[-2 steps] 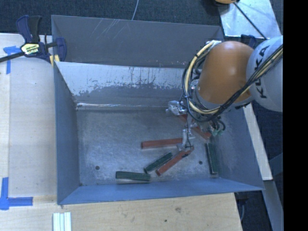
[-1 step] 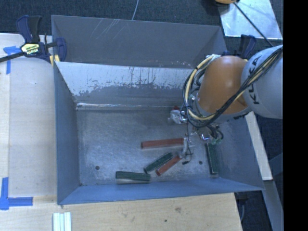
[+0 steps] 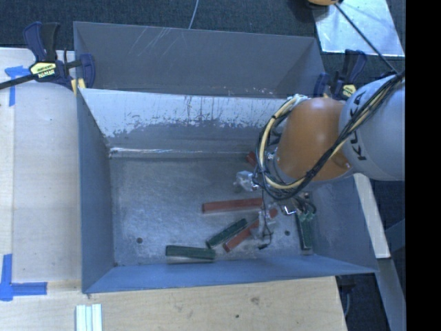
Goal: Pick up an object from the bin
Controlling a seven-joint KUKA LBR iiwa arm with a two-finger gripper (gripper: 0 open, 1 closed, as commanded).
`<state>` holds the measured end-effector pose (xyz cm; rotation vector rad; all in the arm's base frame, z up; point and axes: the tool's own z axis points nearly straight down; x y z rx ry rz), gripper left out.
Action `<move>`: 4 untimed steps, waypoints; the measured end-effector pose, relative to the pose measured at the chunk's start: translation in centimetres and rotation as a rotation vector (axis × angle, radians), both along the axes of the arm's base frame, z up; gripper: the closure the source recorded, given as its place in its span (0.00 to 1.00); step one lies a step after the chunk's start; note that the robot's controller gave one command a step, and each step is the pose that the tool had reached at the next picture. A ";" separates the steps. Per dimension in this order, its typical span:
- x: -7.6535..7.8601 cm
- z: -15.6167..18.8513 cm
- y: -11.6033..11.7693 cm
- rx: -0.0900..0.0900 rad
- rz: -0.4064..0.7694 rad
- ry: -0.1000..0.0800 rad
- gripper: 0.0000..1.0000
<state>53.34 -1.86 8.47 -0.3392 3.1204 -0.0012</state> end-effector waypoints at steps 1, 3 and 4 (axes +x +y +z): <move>0.0 -1.1 0.6 0.000 0.044 0.005 1.00; 0.0 -0.8 0.6 0.001 0.045 0.004 1.00; -0.1 0.6 0.6 0.001 0.044 0.002 1.00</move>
Offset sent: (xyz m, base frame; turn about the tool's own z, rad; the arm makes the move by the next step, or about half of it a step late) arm 0.0000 0.0000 0.0000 0.0000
